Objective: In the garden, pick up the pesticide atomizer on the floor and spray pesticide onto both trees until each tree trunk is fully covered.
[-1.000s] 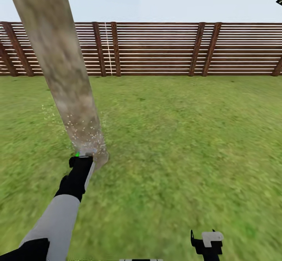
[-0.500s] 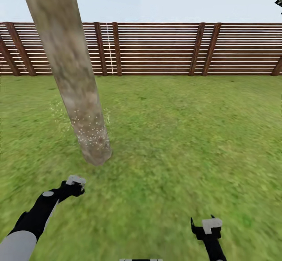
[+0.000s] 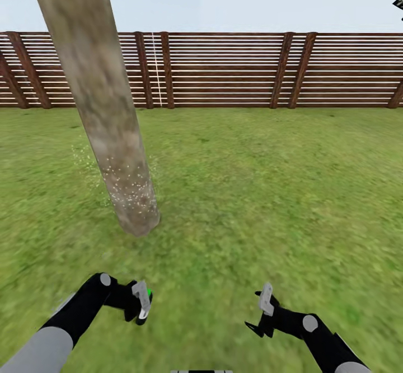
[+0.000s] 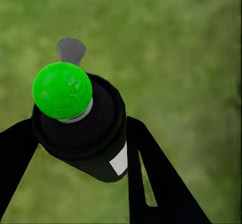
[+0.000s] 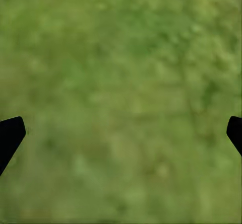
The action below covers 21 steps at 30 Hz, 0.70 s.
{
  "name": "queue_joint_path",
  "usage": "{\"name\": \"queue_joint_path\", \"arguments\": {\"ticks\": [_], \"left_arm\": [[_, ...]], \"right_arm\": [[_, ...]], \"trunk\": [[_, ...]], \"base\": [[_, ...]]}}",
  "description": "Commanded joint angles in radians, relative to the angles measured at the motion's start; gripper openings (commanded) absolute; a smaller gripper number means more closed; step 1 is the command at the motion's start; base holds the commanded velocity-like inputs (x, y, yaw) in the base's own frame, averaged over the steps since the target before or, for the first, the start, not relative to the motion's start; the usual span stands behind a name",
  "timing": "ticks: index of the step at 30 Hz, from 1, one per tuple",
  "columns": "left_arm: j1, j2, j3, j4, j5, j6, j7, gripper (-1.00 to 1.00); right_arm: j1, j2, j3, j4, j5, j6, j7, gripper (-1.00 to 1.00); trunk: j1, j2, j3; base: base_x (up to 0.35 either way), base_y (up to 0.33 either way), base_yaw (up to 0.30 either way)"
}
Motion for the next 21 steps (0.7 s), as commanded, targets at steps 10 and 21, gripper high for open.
{"name": "queue_joint_path", "arguments": {"ticks": [10, 21], "left_arm": [[-0.055, -0.07, -0.125, -0.005, -0.018, 0.03, -0.1, -1.0], [-0.101, -0.127, -0.168, 0.018, -0.078, 0.055, -0.179, -1.0]], "right_arm": [[-0.007, 0.15, 0.001, -0.195, -0.004, 0.017, 0.24, -1.0], [-0.042, 0.266, 0.001, -0.227, -0.009, 0.085, 0.292, -1.0]], "trunk": [[0.0, 0.0, 0.0], [0.0, 0.0, 0.0]], "base": [[0.0, 0.0, 0.0], [0.0, 0.0, 0.0]]}}
